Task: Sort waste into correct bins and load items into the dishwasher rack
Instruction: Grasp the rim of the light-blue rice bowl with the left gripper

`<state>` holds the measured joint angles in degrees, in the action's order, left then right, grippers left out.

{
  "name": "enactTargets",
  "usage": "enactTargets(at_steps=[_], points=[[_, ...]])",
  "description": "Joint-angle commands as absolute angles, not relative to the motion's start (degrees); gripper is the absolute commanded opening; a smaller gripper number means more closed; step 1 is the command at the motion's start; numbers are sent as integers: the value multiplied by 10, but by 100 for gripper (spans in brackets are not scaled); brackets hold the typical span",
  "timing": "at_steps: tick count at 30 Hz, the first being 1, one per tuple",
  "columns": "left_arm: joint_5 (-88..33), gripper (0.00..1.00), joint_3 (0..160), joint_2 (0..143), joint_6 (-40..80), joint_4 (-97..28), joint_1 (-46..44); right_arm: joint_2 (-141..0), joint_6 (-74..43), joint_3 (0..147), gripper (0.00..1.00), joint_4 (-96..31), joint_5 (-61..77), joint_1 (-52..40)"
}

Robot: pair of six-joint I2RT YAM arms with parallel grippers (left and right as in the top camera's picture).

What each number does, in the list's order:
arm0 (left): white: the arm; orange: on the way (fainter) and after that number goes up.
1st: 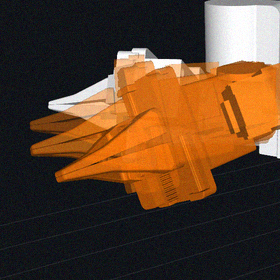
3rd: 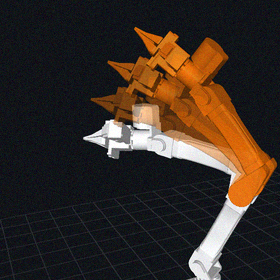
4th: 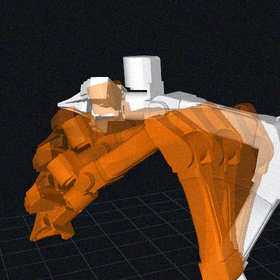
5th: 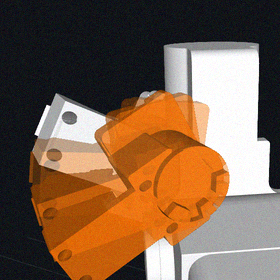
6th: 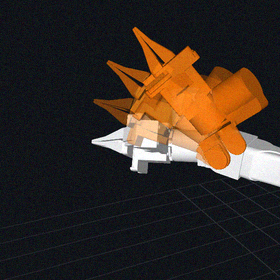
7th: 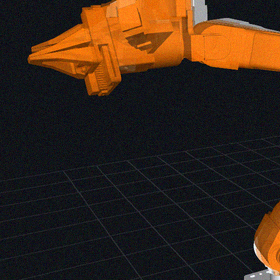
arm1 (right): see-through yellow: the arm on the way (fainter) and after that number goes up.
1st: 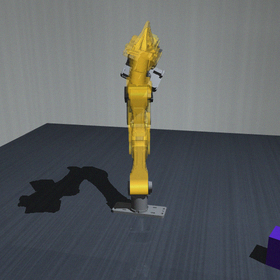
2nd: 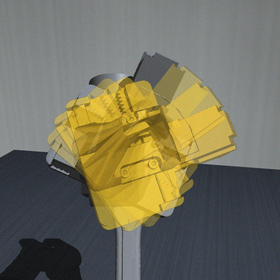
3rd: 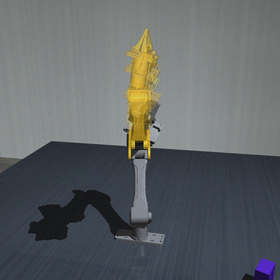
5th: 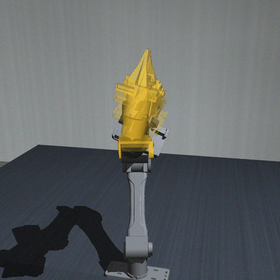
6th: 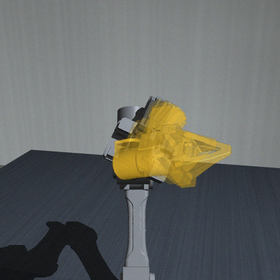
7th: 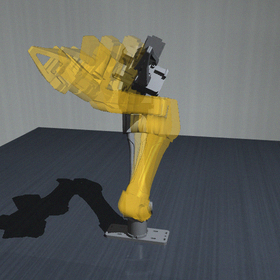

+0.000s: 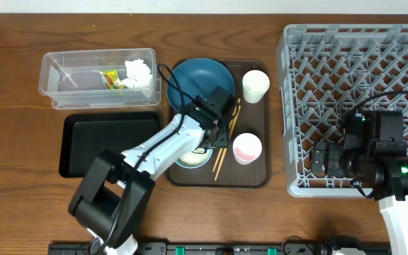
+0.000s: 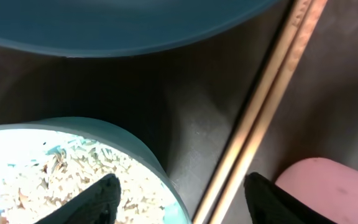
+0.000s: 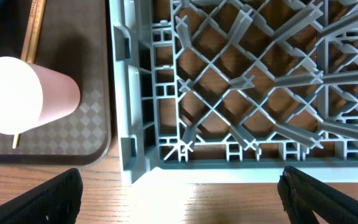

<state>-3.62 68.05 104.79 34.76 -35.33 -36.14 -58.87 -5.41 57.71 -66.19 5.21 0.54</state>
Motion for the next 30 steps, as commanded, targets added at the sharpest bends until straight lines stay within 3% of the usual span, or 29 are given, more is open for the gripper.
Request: enactTargets(at_steps=[1,11,21,30], points=[[-23,63,678,1069,350,-352,-364,-587,-46,588,99,-663,54,11],[-23,31,678,1072,350,-350,-364,-587,-46,588,99,-663,54,11],[-23,13,679,1063,350,-366,-364,-587,-46,588,99,-663,54,11],[-23,6,679,1019,350,-405,-364,-587,-46,588,99,-663,54,11]])
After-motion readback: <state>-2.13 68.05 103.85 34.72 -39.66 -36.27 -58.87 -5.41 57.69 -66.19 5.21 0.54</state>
